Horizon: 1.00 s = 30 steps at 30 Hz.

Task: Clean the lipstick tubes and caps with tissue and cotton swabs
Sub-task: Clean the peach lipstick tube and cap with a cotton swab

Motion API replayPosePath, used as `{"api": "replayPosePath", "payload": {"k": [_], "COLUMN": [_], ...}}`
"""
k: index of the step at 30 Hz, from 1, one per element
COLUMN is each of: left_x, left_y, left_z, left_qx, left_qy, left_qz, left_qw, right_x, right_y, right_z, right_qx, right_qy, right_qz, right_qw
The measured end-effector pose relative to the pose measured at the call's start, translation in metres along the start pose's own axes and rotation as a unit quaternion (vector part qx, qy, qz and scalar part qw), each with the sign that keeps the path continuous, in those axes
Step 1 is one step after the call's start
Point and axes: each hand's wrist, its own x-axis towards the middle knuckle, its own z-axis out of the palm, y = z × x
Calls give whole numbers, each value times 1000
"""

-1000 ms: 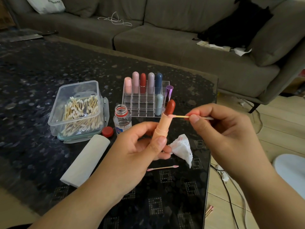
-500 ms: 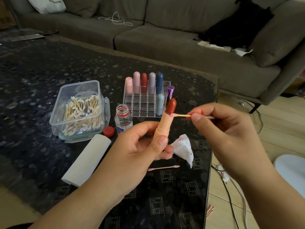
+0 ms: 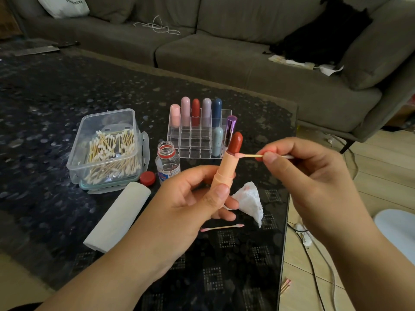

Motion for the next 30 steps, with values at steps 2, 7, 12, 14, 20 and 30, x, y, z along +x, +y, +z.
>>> {"api": "replayPosePath", "payload": {"k": [2,7,12,14,20,30], "left_x": [0,-2,-2,-2,-2,2], "left_y": [0,1,2,3,4,-2], "left_z": [0,1,1,0,2,3], "left_qx": [-7,-20,-30,-49,-103,-233], "left_qy": [-6,-11,-26,-36,-69,-90], "left_qz": [0,-4,-9,-11,-7,-43], "left_qw": [1000,1000,999,998,992,967], "right_x": [0,0,1,1,1,-1], "right_y": [1,1,2,2,5,1], "right_z": [-2,-1,0,-2,-3,1], "right_qx": [6,6,15,24,60,25], "right_qy": [6,-2,-4,-1,6,-10], "right_qz": [2,-10,-16,-18,-2,-6], "right_qw": [1000,1000,1000,1000,998,1000]}}
